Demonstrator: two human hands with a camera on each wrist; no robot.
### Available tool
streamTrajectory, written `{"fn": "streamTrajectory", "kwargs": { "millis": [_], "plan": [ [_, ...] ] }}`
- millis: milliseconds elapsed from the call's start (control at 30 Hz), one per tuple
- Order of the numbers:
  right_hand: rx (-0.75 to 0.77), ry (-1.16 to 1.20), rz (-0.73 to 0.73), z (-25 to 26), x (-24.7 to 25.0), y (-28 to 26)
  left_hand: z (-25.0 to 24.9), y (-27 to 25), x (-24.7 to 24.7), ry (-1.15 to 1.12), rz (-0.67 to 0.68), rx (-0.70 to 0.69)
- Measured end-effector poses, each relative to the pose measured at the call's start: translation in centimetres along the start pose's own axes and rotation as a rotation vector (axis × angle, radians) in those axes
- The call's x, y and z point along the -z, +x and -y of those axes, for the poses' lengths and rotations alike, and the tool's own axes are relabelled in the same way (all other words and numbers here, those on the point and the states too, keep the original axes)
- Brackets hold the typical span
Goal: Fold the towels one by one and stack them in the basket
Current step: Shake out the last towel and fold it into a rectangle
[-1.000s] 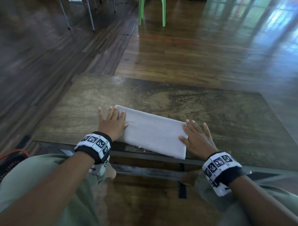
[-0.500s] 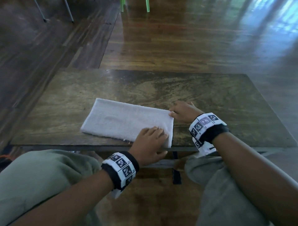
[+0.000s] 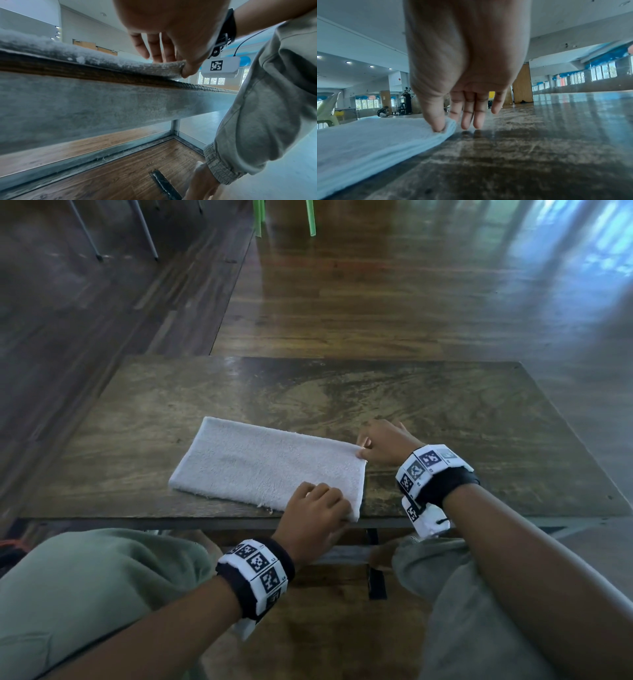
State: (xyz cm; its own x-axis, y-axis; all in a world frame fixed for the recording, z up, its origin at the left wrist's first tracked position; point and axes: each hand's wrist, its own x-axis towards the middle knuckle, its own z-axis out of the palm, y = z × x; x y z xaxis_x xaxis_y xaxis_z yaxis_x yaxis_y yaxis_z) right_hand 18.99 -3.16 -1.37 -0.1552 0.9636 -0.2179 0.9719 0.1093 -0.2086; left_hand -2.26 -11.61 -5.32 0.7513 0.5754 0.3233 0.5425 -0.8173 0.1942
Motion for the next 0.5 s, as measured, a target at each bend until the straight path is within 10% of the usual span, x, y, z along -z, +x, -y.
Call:
{"fn": "streamTrajectory", "kwargs": {
  "millis": [500],
  "plan": [
    [0.176,1.166,0.135,-2.2,7.6,-3.8,-2.7,1.6,6.8,-0.416,-0.475,0.221]
  ]
}}
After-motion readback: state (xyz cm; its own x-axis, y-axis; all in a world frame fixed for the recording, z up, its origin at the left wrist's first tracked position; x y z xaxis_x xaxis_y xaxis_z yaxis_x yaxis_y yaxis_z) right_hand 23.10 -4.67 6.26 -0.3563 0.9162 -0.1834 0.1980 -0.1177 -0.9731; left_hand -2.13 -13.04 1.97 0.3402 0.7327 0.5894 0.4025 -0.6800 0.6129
